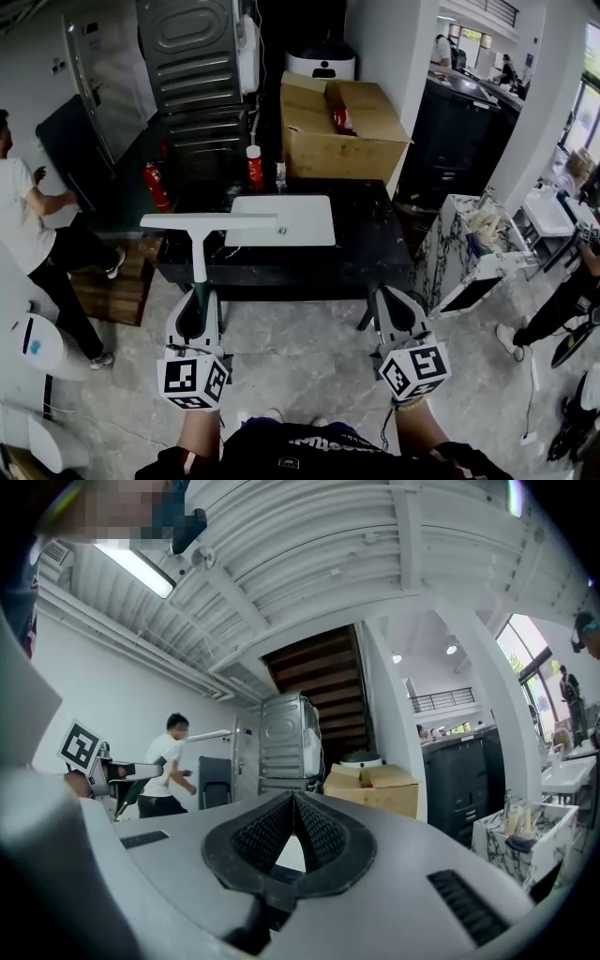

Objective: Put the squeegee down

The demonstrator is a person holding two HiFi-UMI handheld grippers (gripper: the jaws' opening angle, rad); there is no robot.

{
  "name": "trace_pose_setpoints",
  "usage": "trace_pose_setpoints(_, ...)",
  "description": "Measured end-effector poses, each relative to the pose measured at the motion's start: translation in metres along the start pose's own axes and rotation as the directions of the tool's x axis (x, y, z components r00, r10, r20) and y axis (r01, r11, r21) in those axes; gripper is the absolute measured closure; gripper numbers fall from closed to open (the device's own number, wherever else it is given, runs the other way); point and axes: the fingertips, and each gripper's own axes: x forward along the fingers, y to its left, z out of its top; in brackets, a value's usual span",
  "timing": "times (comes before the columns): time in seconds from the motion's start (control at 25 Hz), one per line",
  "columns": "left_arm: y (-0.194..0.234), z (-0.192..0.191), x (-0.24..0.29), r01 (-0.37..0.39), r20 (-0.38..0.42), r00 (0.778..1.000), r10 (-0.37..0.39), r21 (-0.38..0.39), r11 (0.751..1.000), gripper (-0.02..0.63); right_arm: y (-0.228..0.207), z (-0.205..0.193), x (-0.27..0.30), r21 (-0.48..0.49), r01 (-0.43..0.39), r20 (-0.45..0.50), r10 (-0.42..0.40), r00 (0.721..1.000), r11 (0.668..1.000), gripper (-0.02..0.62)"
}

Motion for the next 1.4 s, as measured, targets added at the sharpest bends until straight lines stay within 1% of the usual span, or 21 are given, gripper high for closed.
trace_pose_setpoints(0.24, -0.012, -0.01, 0.0, -0.038, -0.016, 0.999, 0.038, -0.001, 0.999, 0.506, -0.021, -0.011, 0.004, 0.015, -0.03, -0.011, 0.03, 0.999, 0.999, 0.557)
trace_pose_setpoints(0.36, -0.007, -0.022, 0.007, -0.053, -0.039, 0.998, 0.052, -0.007, 0.999, 0.506, -0.022, -0.02, 0.018, 0.026, -0.05, -0.024, 0.051, 0.998, 0.998, 0.557)
trace_pose_setpoints(0.48, 0.005, -0.034, 0.028, -0.062, -0.045, 0.997, 0.061, -0.015, 0.998, 0.506, -0.025, -0.032, 0.045, 0.033, -0.059, -0.039, 0.06, 0.997, 0.998, 0.557)
trace_pose_setpoints(0.6, 0.027, -0.047, 0.062, -0.068, -0.043, 0.997, 0.066, -0.028, 0.997, 0.506, -0.025, -0.04, 0.085, 0.03, -0.063, -0.047, 0.065, 0.997, 0.998, 0.557)
trace_pose_setpoints(0.72, 0.059, -0.062, 0.116, -0.06, -0.043, 0.997, 0.058, -0.046, 0.997, 0.506, -0.028, -0.039, 0.14, 0.007, -0.05, -0.04, 0.051, 0.998, 0.999, 0.557)
trace_pose_setpoints(0.84, 0.096, -0.07, 0.174, -0.044, -0.042, 0.998, 0.041, -0.054, 0.998, 0.506, -0.034, -0.024, 0.204, -0.005, -0.022, 0.005, 0.022, 1.0, 1.0, 0.557)
trace_pose_setpoints(0.96, 0.129, -0.065, 0.23, -0.017, -0.038, 0.999, 0.015, -0.055, 0.998, 0.506, -0.039, -0.007, 0.266, -0.005, 0.024, 0.065, -0.023, 0.998, 1.0, 0.557)
trace_pose_setpoints(1.04, 0.146, -0.063, 0.258, 0.002, -0.042, 0.999, -0.004, -0.05, 0.999, 0.506, -0.04, -0.003, 0.302, -0.008, 0.048, 0.08, -0.047, 0.996, 0.999, 0.557)
trace_pose_setpoints(1.2, 0.18, -0.064, 0.301, 0.004, -0.035, 0.999, -0.005, -0.039, 0.999, 0.506, -0.035, -0.007, 0.358, -0.007, 0.066, 0.075, -0.065, 0.995, 0.998, 0.557)
trace_pose_setpoints(1.28, 0.193, -0.068, 0.317, -0.006, -0.039, 0.999, 0.004, -0.045, 0.999, 0.506, -0.03, -0.01, 0.376, -0.013, 0.057, 0.063, -0.056, 0.996, 0.998, 0.557)
trace_pose_setpoints(1.4, 0.203, -0.076, 0.332, -0.012, -0.062, 0.998, 0.009, -0.044, 0.999, 0.506, -0.029, -0.016, 0.396, -0.013, 0.045, 0.04, -0.044, 0.998, 0.999, 0.557)
